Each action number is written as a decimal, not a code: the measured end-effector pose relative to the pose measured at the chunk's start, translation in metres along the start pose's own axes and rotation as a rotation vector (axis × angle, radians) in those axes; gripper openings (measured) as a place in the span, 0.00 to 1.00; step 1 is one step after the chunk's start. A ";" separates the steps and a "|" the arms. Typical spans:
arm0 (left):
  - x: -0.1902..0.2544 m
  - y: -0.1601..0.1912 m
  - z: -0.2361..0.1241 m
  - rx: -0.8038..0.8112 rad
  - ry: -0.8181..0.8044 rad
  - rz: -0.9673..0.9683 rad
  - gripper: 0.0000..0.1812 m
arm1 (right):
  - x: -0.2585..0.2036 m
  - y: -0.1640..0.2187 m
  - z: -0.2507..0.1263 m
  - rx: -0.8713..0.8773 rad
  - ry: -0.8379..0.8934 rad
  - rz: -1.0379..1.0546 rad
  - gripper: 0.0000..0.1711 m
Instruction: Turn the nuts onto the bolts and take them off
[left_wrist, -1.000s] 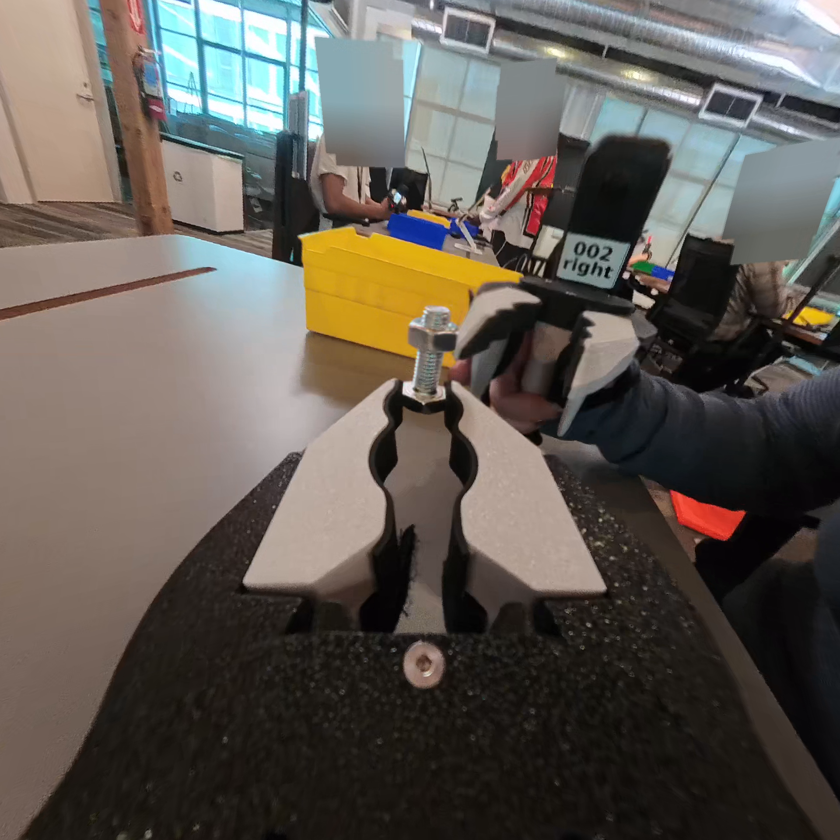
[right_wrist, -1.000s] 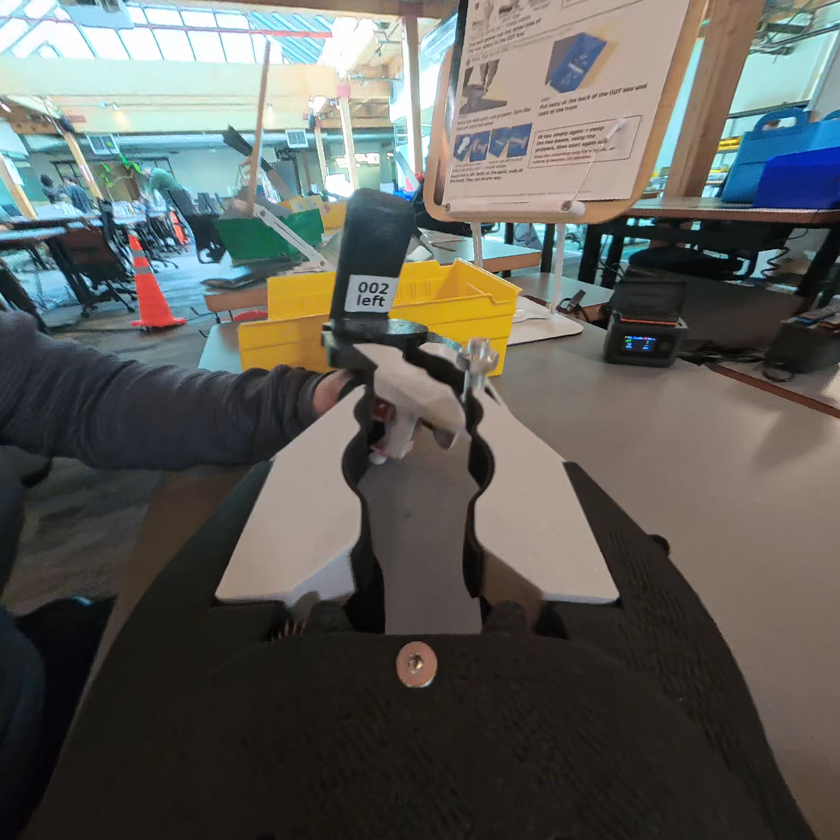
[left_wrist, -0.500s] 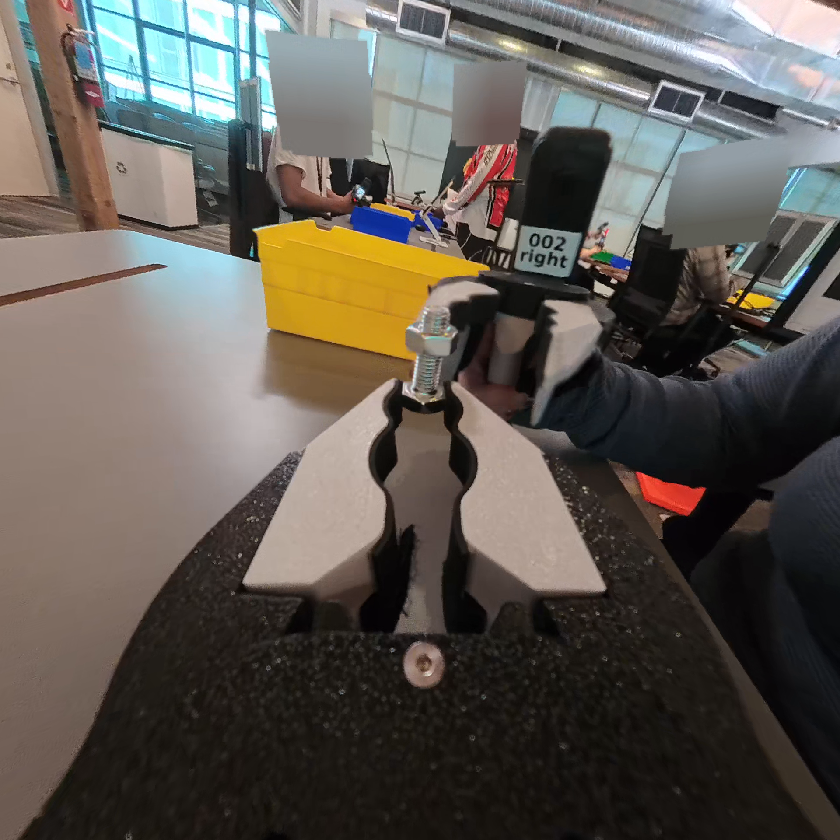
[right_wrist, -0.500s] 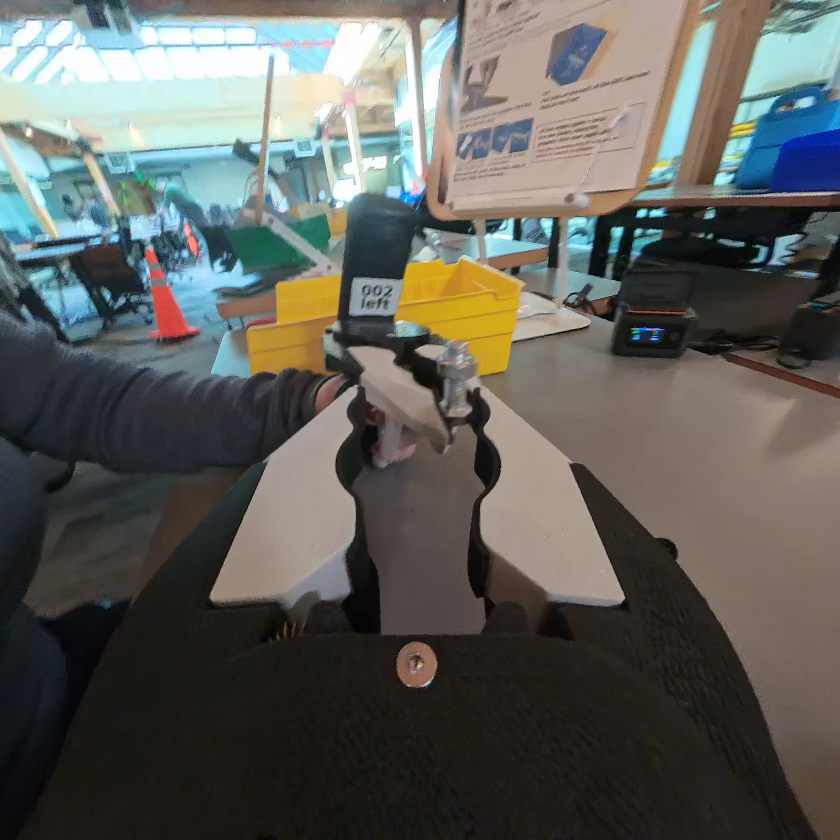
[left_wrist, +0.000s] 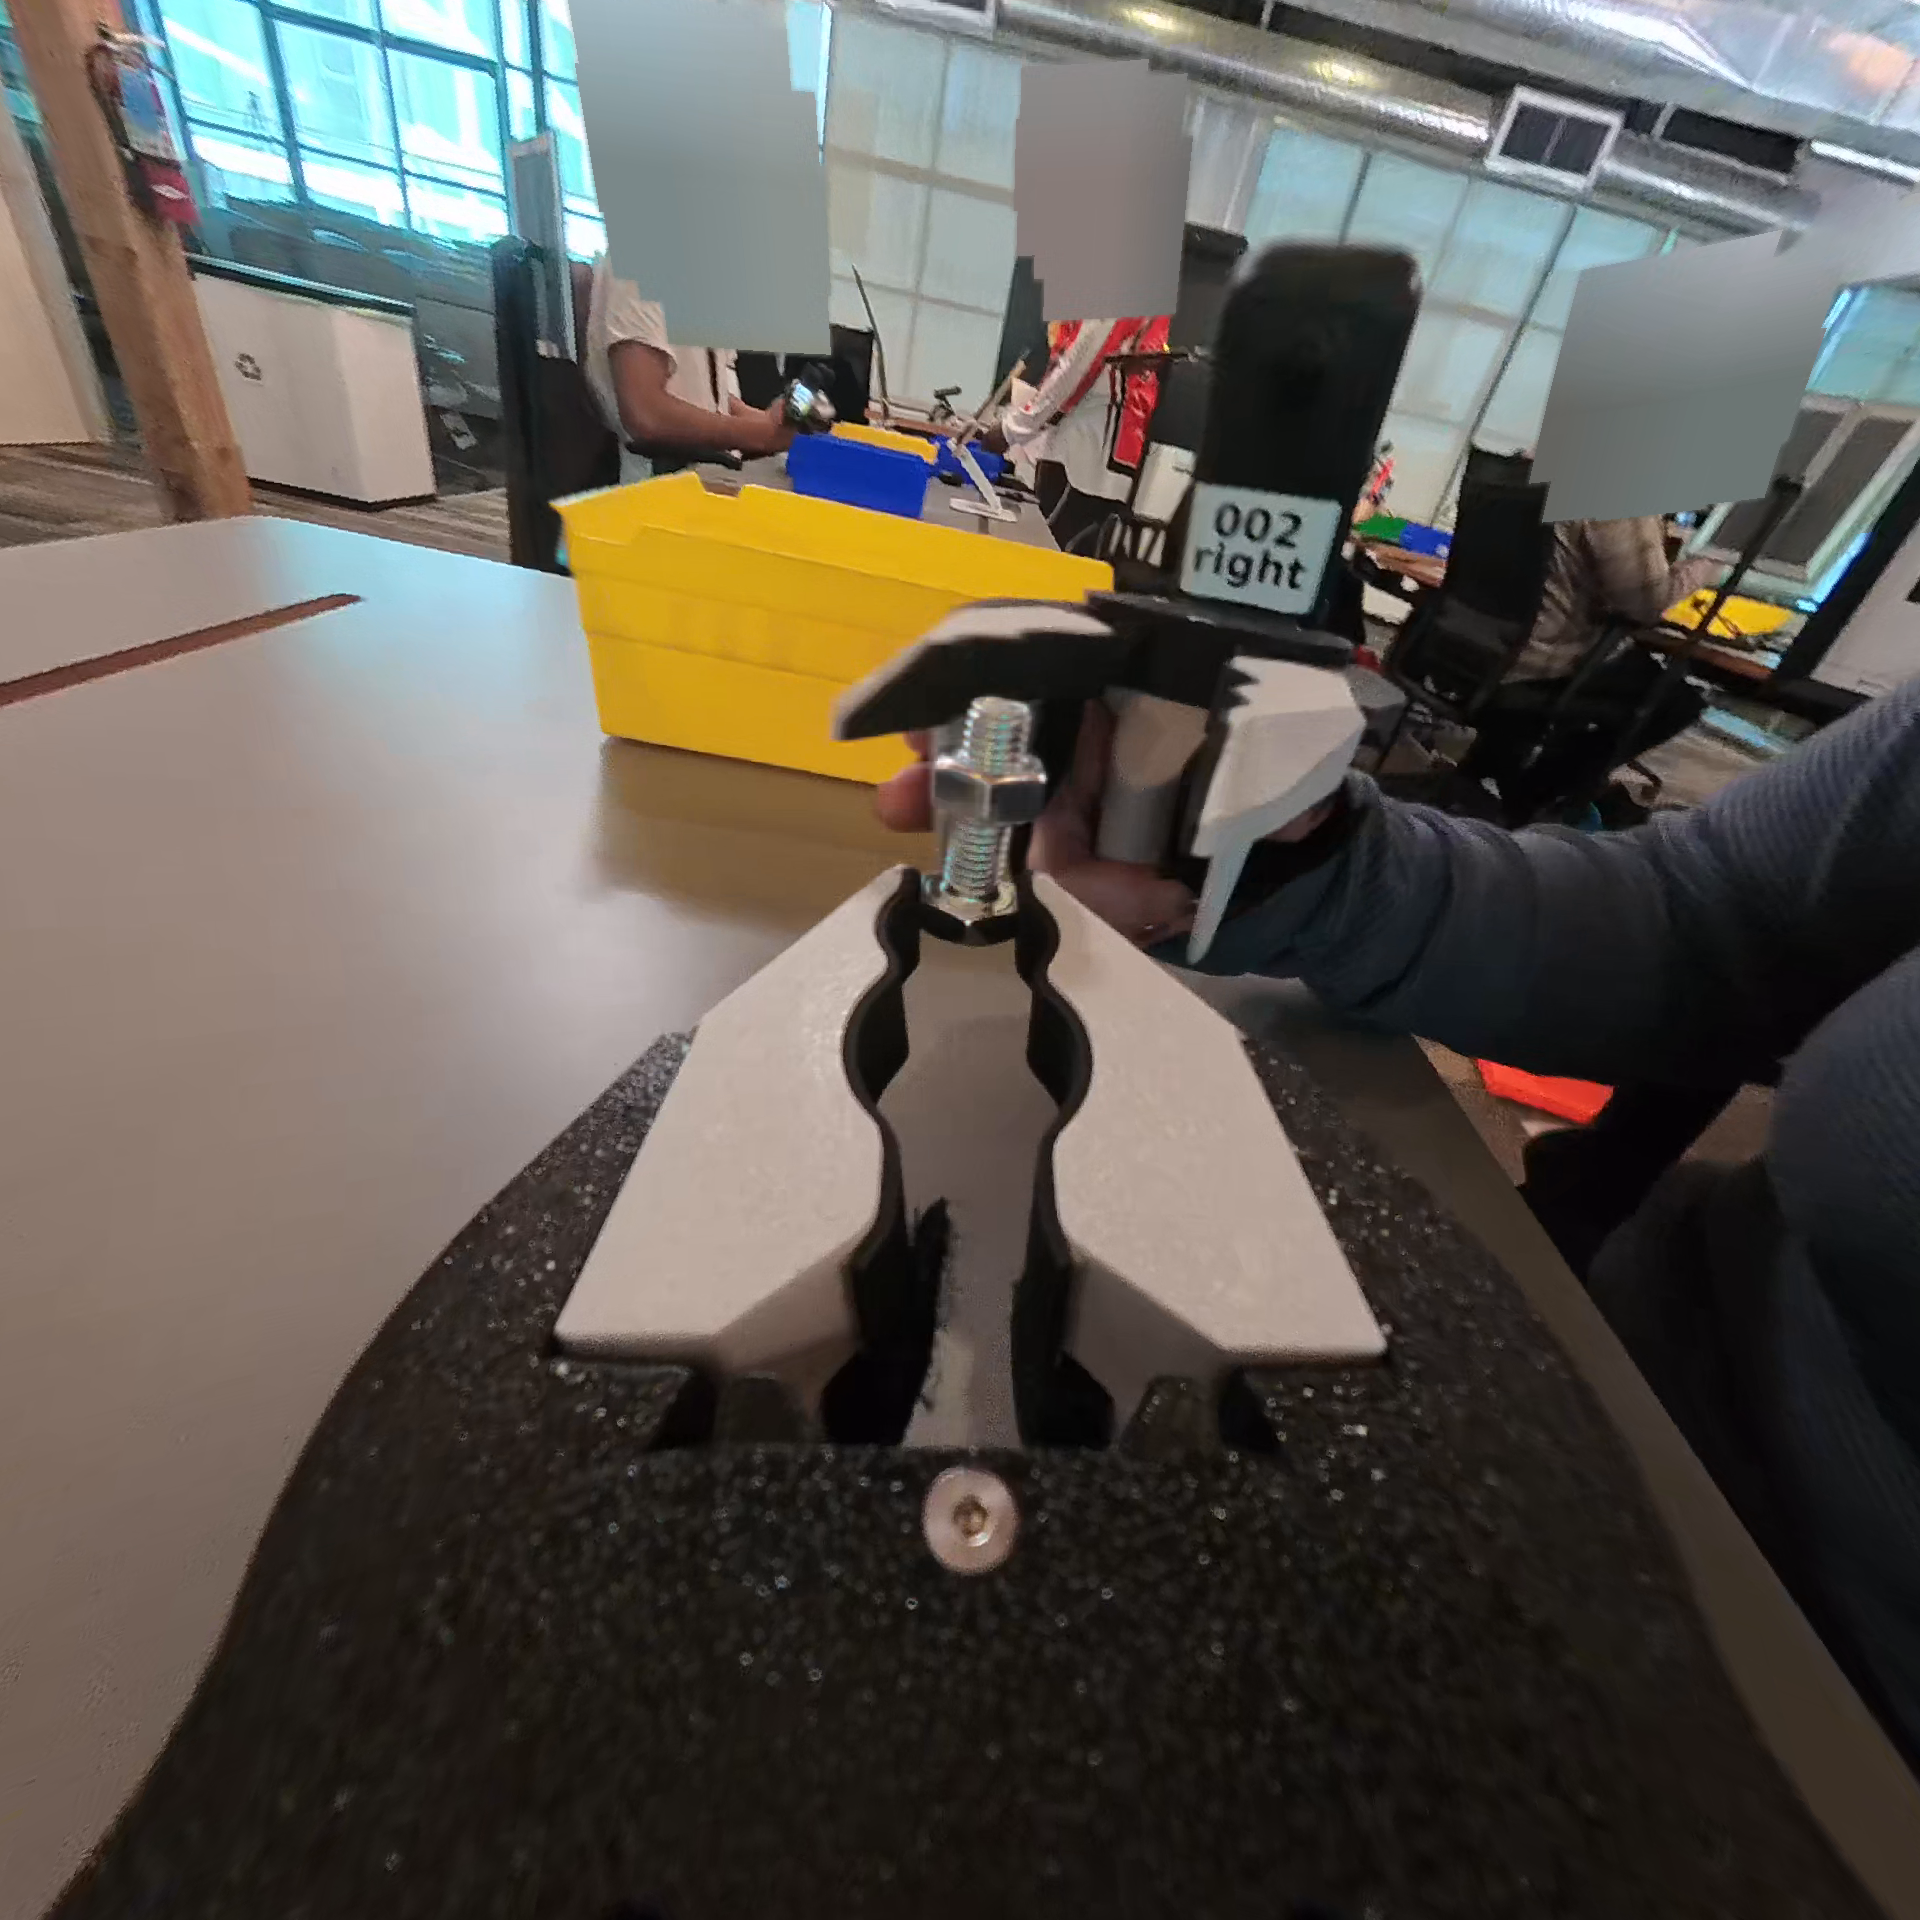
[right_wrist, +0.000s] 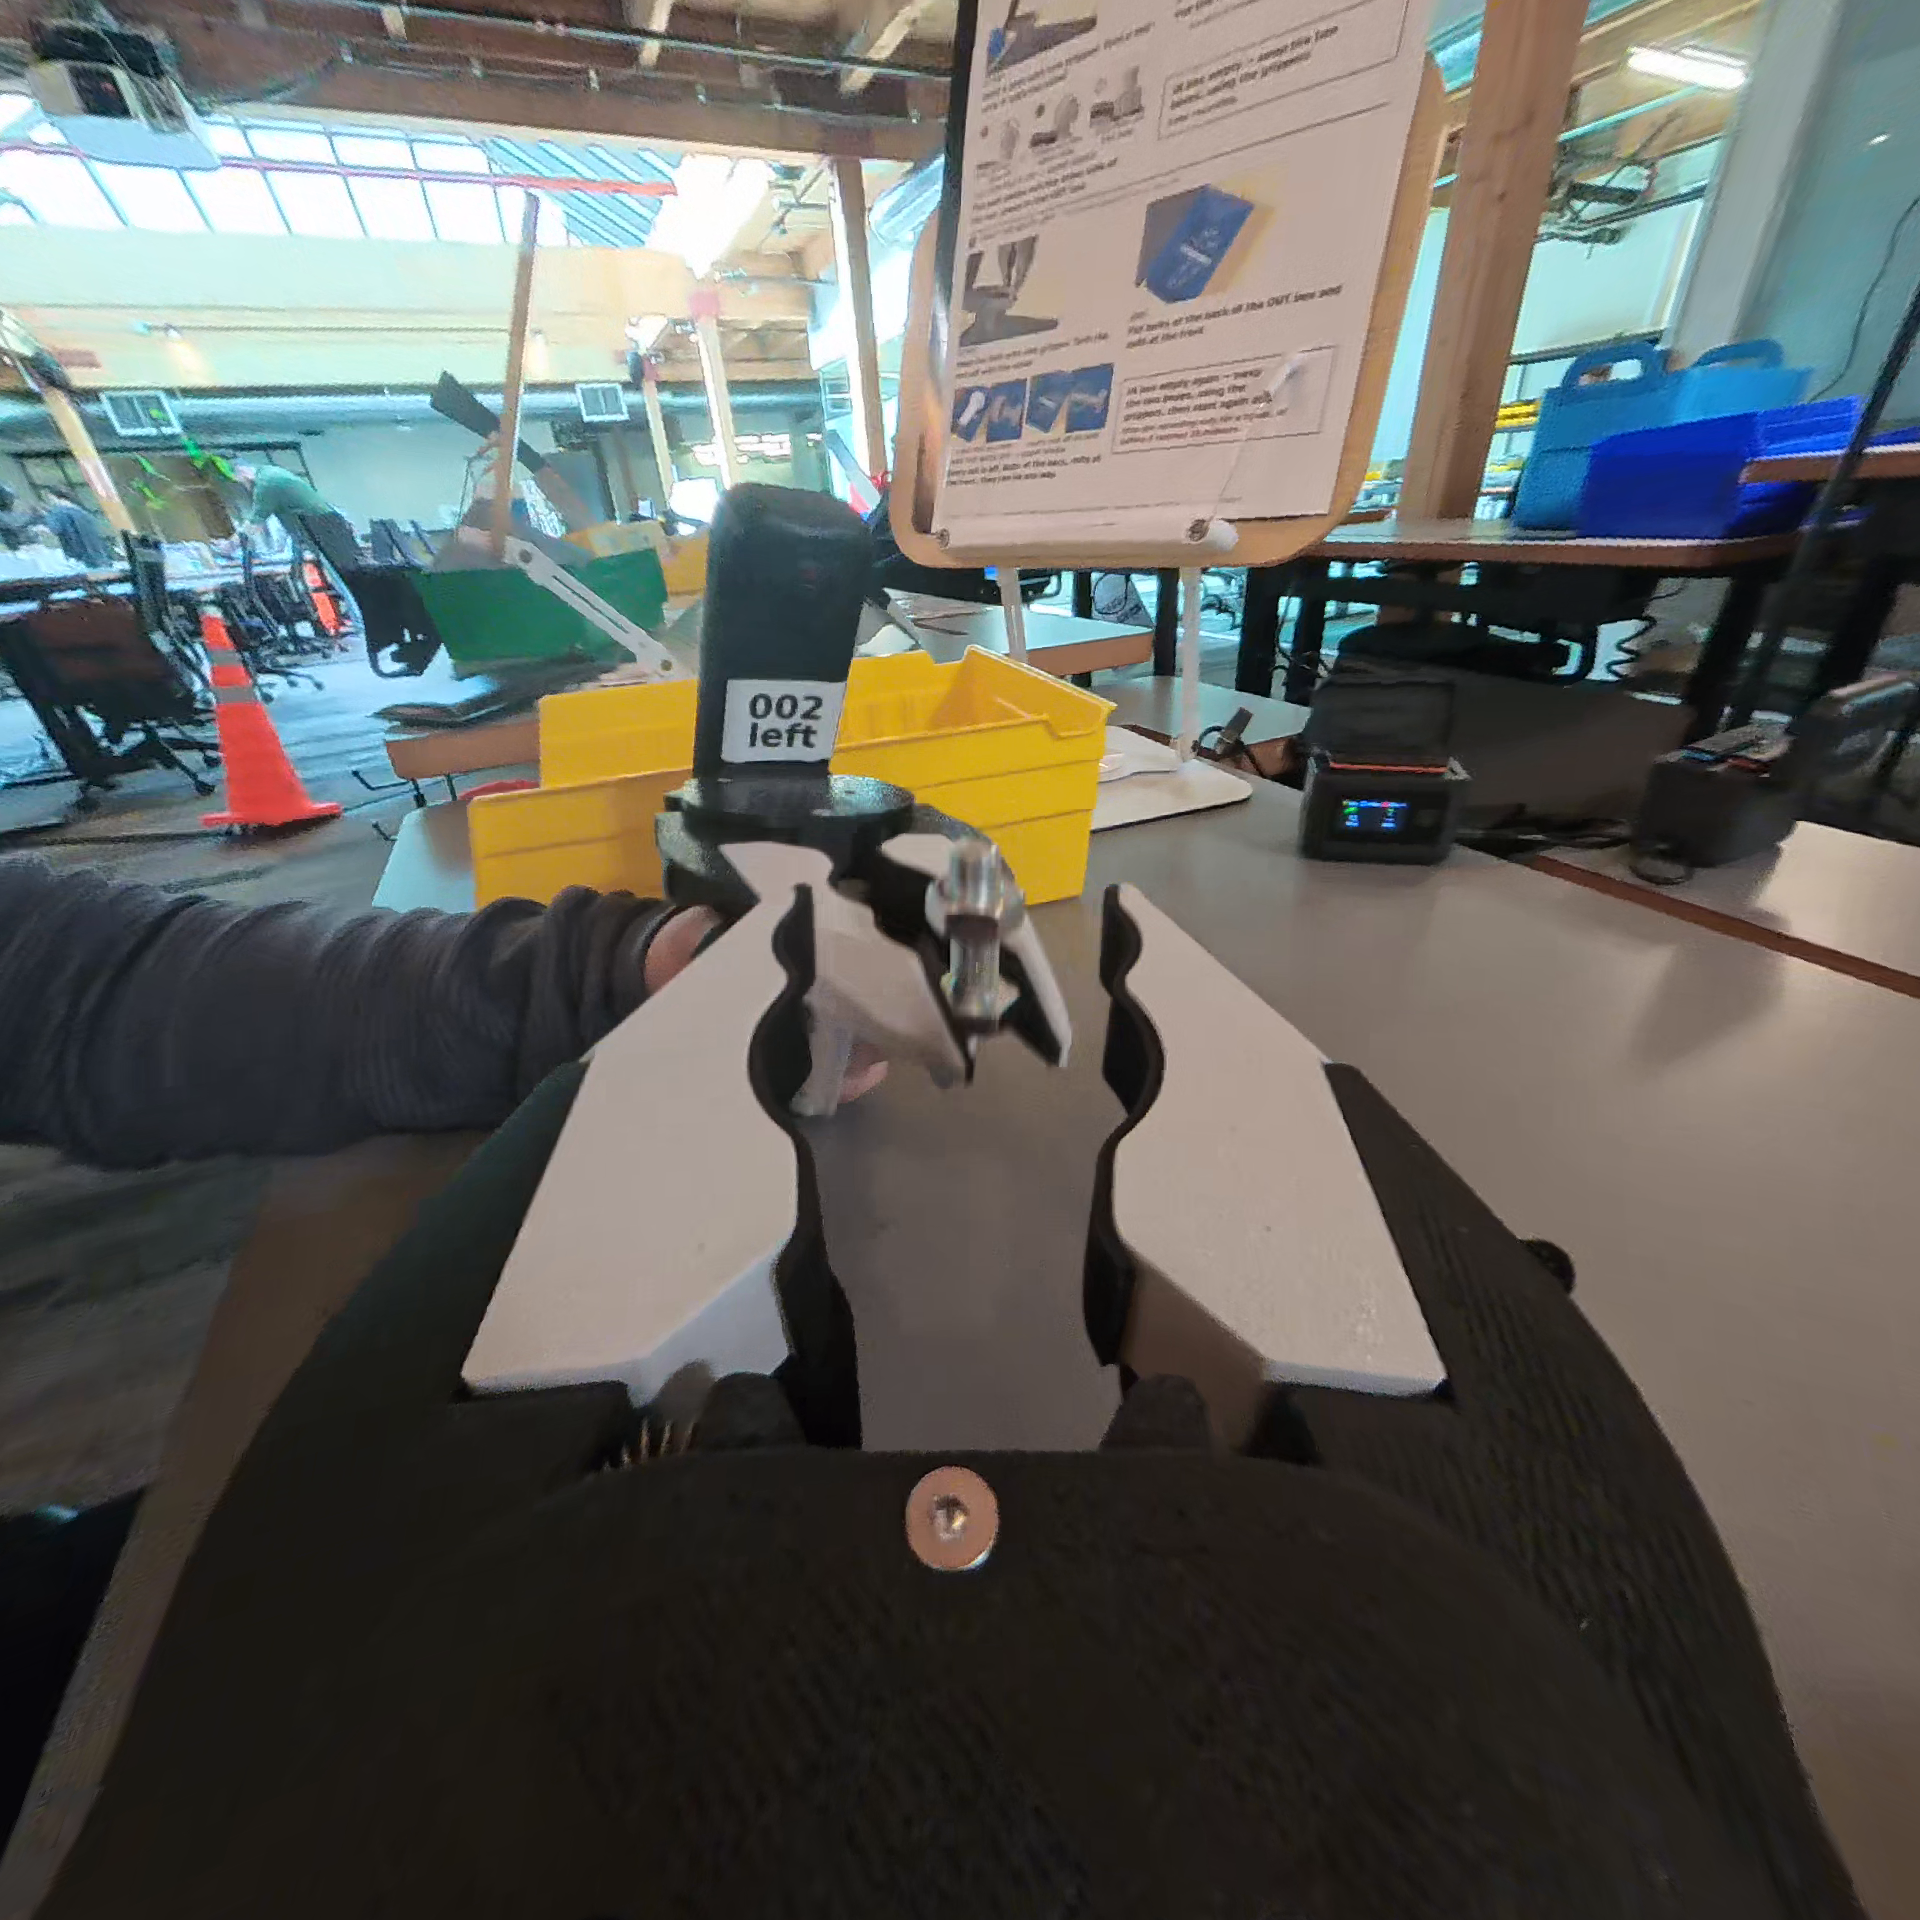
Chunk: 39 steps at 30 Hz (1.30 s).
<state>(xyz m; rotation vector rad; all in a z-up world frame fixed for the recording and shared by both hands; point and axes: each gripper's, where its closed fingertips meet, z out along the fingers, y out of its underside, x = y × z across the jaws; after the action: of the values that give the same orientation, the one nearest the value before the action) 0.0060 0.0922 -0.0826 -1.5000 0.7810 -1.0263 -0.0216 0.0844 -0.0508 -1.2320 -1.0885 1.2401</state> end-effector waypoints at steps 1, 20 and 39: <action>0.004 0.003 0.003 -0.017 0.016 0.006 0.09 | -0.003 0.001 0.006 -0.008 -0.016 -0.002 0.34; 0.003 0.010 0.003 -0.074 -0.011 0.075 0.09 | 0.000 0.006 -0.005 -0.051 0.042 0.028 0.09; -0.023 -0.007 0.002 0.054 -0.278 0.182 0.45 | 0.147 -0.034 -0.282 -0.832 0.872 0.191 0.04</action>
<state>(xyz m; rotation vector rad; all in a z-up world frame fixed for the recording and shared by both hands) -0.0015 0.1146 -0.0804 -1.4572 0.6717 -0.6812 0.2704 0.2157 -0.0438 -2.2508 -0.8146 0.2126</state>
